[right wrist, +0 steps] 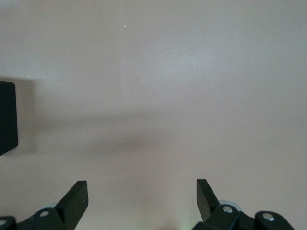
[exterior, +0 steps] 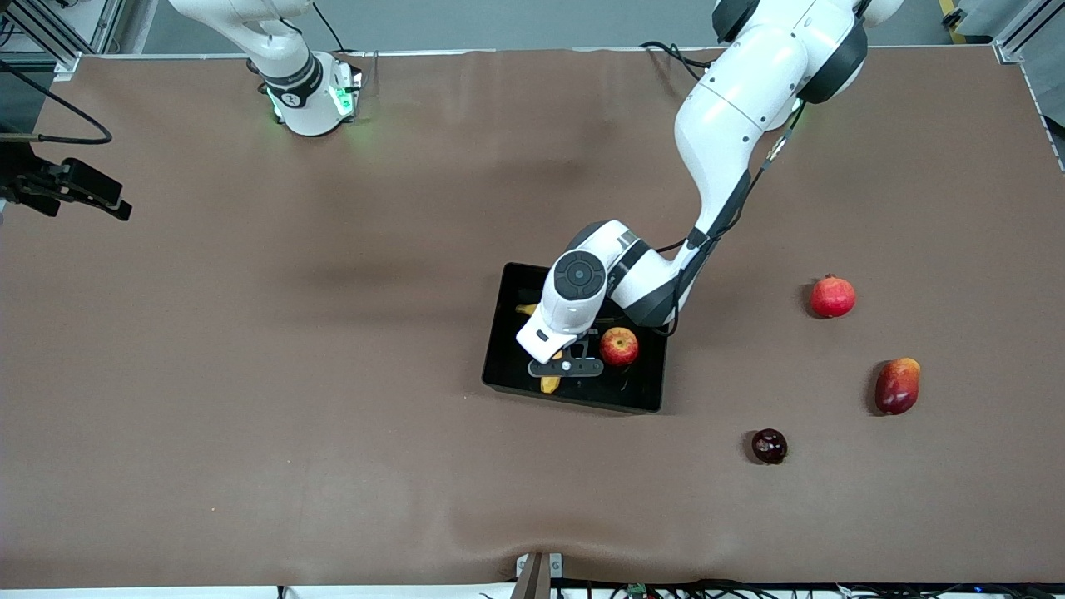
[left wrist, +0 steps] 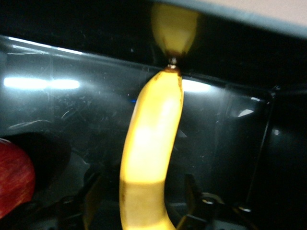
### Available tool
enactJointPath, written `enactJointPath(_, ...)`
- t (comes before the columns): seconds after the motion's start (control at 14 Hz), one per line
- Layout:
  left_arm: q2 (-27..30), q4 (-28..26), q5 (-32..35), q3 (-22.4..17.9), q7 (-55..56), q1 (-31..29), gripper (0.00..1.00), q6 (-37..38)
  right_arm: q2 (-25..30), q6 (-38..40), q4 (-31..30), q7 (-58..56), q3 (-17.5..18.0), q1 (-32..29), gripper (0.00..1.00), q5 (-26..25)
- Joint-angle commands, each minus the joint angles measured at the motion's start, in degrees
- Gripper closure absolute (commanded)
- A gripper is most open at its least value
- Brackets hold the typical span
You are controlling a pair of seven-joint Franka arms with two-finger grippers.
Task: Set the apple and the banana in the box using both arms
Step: 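Lower the banana into the box beside the apple and open the left gripper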
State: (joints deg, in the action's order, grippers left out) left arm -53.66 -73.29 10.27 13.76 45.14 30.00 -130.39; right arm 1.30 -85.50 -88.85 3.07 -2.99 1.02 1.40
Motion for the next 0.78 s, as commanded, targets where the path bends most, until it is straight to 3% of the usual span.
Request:
enactJointPath(0.0,1.6,0.8,0.2,-0.9,0.0,0.3,0.00,0.5,0.5,-0.1,0.0,0.6,0.2,-0.1,0.00,0.2)
enactJointPath(0.28,5.7,0.8,0.3,-0.9,-0.1,-2.0,0.00,2.2,0.5,-0.1,0.0,0.6,0.2,-0.1,0.00,0.1)
enactJointPath(0.71,15.9,0.0,0.4,-0.8,-2.9,-8.7,0.00,13.0,0.5,-0.1,0.0,0.6,0.2,-0.1,0.00,0.1)
